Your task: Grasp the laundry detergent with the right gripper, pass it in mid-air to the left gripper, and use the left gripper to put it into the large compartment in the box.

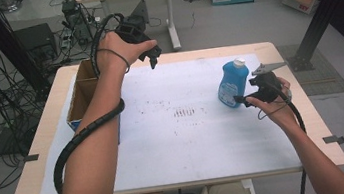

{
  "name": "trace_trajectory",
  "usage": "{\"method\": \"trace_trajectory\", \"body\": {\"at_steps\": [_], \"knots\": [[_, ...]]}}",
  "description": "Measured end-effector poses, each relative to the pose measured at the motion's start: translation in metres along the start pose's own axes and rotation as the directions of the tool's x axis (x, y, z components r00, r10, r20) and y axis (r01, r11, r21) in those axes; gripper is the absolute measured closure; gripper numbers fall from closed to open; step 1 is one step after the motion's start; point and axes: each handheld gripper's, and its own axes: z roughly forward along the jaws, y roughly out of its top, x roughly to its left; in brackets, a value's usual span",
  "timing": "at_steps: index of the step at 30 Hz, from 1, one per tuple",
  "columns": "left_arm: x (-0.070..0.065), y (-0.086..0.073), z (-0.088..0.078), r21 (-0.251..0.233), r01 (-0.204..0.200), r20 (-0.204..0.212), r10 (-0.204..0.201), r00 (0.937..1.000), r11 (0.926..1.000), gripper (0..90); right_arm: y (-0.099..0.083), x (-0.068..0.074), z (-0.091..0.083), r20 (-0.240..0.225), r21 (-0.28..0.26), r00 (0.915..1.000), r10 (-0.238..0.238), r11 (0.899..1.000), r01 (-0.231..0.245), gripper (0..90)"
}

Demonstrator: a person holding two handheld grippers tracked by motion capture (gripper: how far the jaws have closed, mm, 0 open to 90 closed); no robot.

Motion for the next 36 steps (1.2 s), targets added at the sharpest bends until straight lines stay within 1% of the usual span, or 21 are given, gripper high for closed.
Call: {"method": "trace_trajectory", "body": {"at_steps": [10,15,18,26,30,36], "knots": [[0.001,0.000,0.001,0.005,-0.006,0.001,0.006,1.0000,1.0000,5.5,-0.003,0.003,0.011,0.015,-0.014,0.9999,0.002,1.000,-0.002,2.3],[0.000,0.000,0.001,0.004,-0.005,0.000,0.005,1.0000,1.0000,5.5,-0.004,0.002,0.016,0.020,-0.034,0.9998,0.005,0.999,-0.004,2.3],[0.000,0.000,0.001,0.000,-0.002,0.000,0.002,1.0000,1.0000,5.4,-0.005,0.003,0.018,0.022,-0.038,0.9996,0.016,0.999,-0.015,2.2],[-0.001,0.000,0.001,0.004,-0.006,-0.001,0.006,1.0000,1.0000,5.5,-0.009,0.003,0.023,0.027,-0.069,0.9995,0.014,0.998,-0.012,2.1],[-0.001,0.001,0.001,0.002,-0.007,-0.002,0.007,1.0000,1.0000,5.5,-0.010,0.002,0.026,0.031,-0.070,0.9993,0.021,0.997,-0.019,2.0],[-0.002,0.001,0.002,0.003,-0.010,0.000,0.010,1.0000,0.9999,5.5,-0.010,0.002,0.029,0.028,-0.083,0.9994,0.017,0.996,-0.015,1.9]]}}
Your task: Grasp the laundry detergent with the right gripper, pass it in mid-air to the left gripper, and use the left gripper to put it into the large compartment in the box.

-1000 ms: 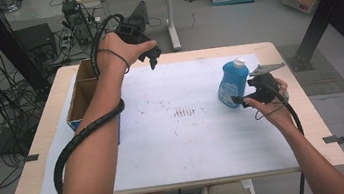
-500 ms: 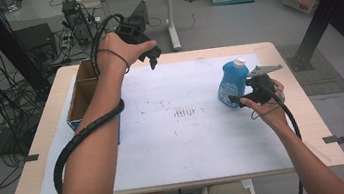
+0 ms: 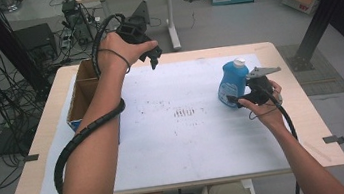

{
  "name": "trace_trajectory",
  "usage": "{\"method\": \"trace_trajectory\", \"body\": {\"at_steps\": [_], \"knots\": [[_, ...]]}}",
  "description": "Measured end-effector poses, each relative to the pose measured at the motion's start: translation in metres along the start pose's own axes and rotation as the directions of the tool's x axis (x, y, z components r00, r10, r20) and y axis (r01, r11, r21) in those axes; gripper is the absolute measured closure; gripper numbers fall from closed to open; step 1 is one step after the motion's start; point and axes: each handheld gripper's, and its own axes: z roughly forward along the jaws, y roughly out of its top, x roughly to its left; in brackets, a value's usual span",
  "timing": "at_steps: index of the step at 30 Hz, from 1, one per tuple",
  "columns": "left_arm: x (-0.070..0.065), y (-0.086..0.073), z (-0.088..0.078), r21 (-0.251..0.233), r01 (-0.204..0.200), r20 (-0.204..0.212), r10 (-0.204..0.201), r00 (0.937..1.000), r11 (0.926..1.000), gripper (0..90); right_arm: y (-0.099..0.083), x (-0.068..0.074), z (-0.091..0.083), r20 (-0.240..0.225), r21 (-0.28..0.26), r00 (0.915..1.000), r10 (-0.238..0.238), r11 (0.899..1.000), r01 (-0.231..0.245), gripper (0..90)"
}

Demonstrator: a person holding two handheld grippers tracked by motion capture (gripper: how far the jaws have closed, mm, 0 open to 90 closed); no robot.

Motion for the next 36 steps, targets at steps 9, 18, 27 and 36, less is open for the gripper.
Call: {"method": "trace_trajectory", "body": {"at_steps": [9,18,27,36], "knots": [[-0.0005,0.0001,0.0004,0.003,-0.002,-0.001,0.002,1.0000,1.0000,5.5,-0.0010,-0.0006,0.0043,-0.005,-0.016,1.0000,0.008,1.000,-0.008,1.8],[-0.0019,0.0010,-0.0014,0.000,-0.008,-0.002,0.008,1.0000,1.0000,5.5,0.0000,0.0001,0.0049,-0.005,-0.029,1.0000,-0.003,1.000,0.003,1.8],[-0.0014,0.0010,-0.0014,0.003,-0.013,-0.004,0.013,0.9999,0.9999,5.5,0.0009,-0.0016,0.0044,-0.004,-0.043,1.0000,-0.008,0.999,0.008,1.6],[-0.0024,0.0018,-0.0031,0.002,-0.015,-0.004,0.015,0.9999,0.9999,5.5,0.0007,-0.0006,0.0067,-0.006,-0.044,0.9998,-0.020,0.999,0.020,1.5]]}}
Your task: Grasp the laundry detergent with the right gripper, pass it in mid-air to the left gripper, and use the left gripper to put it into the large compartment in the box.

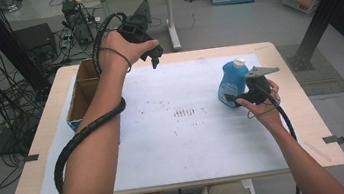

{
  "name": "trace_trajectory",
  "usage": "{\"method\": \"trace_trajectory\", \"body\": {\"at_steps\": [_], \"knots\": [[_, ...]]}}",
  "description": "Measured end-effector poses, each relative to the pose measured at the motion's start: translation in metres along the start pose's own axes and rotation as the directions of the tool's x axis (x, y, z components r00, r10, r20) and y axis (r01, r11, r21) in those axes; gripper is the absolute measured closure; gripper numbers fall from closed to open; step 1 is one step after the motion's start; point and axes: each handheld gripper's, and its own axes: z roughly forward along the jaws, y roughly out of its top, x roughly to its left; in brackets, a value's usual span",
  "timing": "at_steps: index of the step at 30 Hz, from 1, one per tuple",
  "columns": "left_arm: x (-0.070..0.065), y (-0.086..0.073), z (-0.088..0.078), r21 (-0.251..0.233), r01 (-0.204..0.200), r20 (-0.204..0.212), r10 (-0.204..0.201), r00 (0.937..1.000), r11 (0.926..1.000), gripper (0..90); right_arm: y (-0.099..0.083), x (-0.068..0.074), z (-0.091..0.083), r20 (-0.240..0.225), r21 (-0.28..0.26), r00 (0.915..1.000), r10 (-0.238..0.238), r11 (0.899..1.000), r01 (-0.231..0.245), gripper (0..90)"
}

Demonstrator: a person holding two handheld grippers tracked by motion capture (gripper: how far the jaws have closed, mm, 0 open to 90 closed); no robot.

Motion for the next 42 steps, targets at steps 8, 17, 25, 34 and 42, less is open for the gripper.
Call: {"method": "trace_trajectory", "body": {"at_steps": [8,17,25,34,42], "knots": [[0.0004,0.0002,-0.0001,-0.003,0.002,-0.002,-0.002,1.0000,1.0000,5.5,0.0002,-0.0007,0.0000,-0.001,-0.005,1.0000,0.001,1.000,-0.001,1.5],[-0.0002,0.0004,0.0001,-0.001,-0.002,-0.001,0.002,1.0000,1.0000,5.5,0.0001,-0.0007,0.0000,0.003,-0.007,1.0000,0.001,1.000,-0.001,1.5],[-0.0001,0.0002,-0.0024,-0.006,-0.002,-0.005,0.002,1.0000,1.0000,5.5,0.0004,0.0001,0.0003,0.003,-0.012,1.0000,-0.004,1.000,0.004,1.5],[0.0006,-0.0004,-0.0010,-0.003,-0.001,-0.005,0.001,1.0000,1.0000,5.5,0.0003,0.0003,0.0011,-0.001,-0.015,1.0000,-0.008,1.000,0.008,1.5],[-0.0001,-0.0006,-0.0010,-0.008,0.002,-0.005,-0.002,1.0000,1.0000,5.5,0.0000,0.0009,0.0030,-0.002,-0.027,1.0000,-0.009,1.000,0.009,1.6]]}}
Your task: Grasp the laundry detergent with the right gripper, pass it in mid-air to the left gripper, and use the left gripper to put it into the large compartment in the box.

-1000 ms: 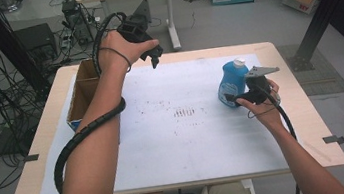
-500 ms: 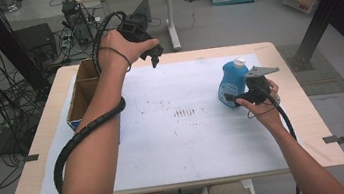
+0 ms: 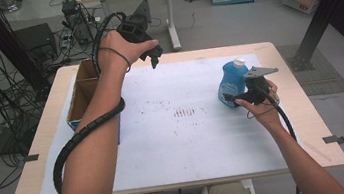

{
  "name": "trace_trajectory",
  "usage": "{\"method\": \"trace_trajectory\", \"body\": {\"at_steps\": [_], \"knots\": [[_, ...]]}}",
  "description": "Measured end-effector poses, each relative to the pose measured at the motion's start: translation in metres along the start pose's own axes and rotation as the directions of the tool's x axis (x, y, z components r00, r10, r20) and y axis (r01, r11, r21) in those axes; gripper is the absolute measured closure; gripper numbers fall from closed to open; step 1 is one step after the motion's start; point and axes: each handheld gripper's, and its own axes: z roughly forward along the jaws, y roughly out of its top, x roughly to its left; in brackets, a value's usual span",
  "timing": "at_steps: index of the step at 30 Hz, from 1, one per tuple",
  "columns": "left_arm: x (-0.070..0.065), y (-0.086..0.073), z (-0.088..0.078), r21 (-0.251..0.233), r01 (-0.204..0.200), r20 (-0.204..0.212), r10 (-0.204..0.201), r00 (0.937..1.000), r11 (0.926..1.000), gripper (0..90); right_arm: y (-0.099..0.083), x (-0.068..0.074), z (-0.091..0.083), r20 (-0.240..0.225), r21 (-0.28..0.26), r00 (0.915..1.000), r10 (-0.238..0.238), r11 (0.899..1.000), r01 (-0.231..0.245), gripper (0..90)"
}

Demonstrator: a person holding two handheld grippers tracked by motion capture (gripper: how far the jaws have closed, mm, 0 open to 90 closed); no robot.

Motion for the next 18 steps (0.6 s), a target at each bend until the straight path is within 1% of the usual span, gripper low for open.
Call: {"method": "trace_trajectory", "body": {"at_steps": [7,13,15,16,18], "knots": [[0.0005,-0.0003,0.0000,-0.001,0.000,0.000,0.000,1.0000,1.0000,5.5,-0.0001,-0.0002,0.0002,-0.002,-0.009,0.9999,0.014,1.000,-0.014,2.9],[0.0011,-0.0008,-0.0001,0.001,0.000,0.001,0.000,1.0000,1.0000,5.5,-0.0006,-0.0007,0.0000,0.003,-0.012,0.9998,0.017,1.000,-0.017,6.6],[0.0012,-0.0009,-0.0006,0.005,-0.003,0.002,0.003,1.0000,1.0000,5.5,-0.0006,-0.0007,-0.0001,0.003,-0.012,0.9999,0.017,1.000,-0.017,10.9],[0.0012,-0.0009,-0.0008,0.003,-0.005,0.001,0.005,1.0000,1.0000,5.5,-0.0006,-0.0006,0.0001,0.007,-0.012,0.9999,0.011,1.000,-0.011,12.0],[0.0007,-0.0009,-0.0010,0.000,-0.007,0.001,0.007,1.0000,1.0000,5.5,-0.0005,-0.0001,0.0004,0.012,-0.009,0.9999,0.001,1.000,-0.001,16.8]]}}
